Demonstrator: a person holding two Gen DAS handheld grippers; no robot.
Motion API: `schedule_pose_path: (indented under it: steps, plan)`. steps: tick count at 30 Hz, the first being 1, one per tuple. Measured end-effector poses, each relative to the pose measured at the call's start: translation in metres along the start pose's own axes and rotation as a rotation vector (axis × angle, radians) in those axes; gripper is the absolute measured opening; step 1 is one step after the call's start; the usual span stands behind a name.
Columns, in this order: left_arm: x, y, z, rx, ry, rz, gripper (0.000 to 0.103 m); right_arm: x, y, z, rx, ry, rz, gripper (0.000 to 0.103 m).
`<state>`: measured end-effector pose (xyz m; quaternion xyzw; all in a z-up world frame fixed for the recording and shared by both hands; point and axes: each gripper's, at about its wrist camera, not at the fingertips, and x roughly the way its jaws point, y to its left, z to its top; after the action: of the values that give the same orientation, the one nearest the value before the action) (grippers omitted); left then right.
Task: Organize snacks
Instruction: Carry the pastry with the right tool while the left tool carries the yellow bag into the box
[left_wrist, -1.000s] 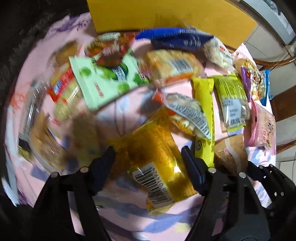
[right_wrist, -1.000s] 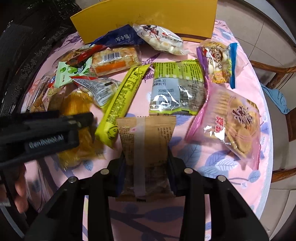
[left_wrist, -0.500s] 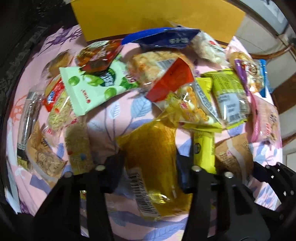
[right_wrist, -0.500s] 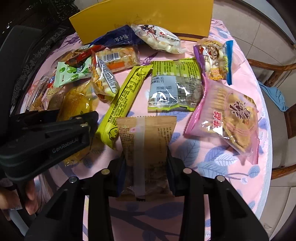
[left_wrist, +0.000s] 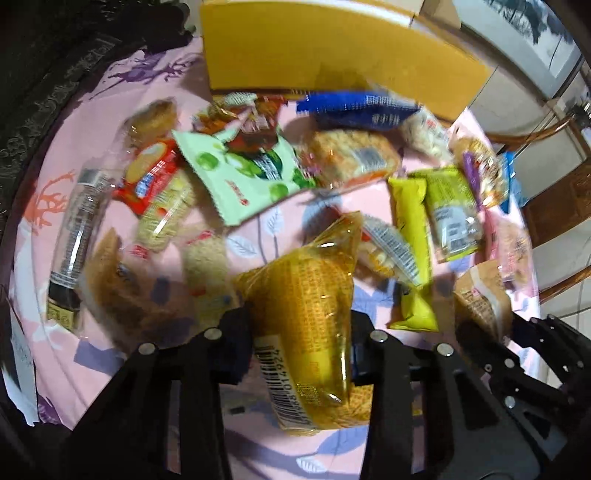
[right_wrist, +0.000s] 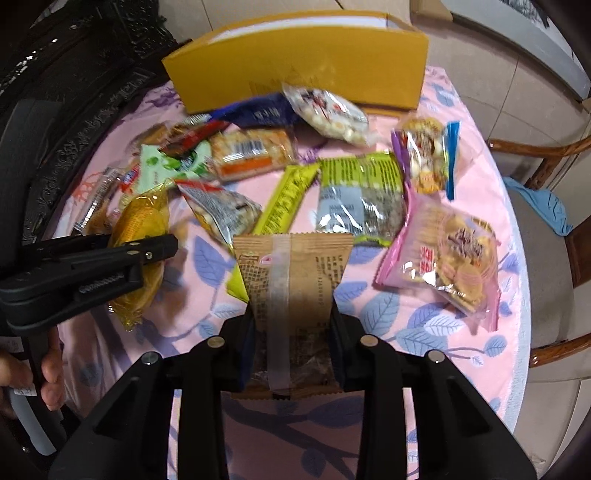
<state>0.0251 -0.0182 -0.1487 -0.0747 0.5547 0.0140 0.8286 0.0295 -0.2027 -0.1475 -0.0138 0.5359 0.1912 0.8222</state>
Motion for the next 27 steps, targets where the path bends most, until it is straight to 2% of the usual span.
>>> schedule_pose_path:
  steps: [7,12,18,27]
  plan:
    - [-0.043,0.005,0.018,-0.038,-0.057,-0.047,0.038,-0.043,0.016,0.022,-0.035,-0.113,0.035,0.034]
    - [-0.062,-0.002,0.044,-0.046,-0.104,-0.061,0.038,-0.059,0.021,0.049,-0.037,-0.156,0.031,0.034]
    - [-0.076,-0.006,0.085,-0.064,-0.172,-0.059,0.038,-0.065,0.015,0.091,-0.027,-0.212,0.016,0.034]
    - [-0.073,-0.007,0.149,-0.072,-0.202,-0.049,0.038,-0.058,0.007,0.156,-0.039,-0.248,0.009,0.034]
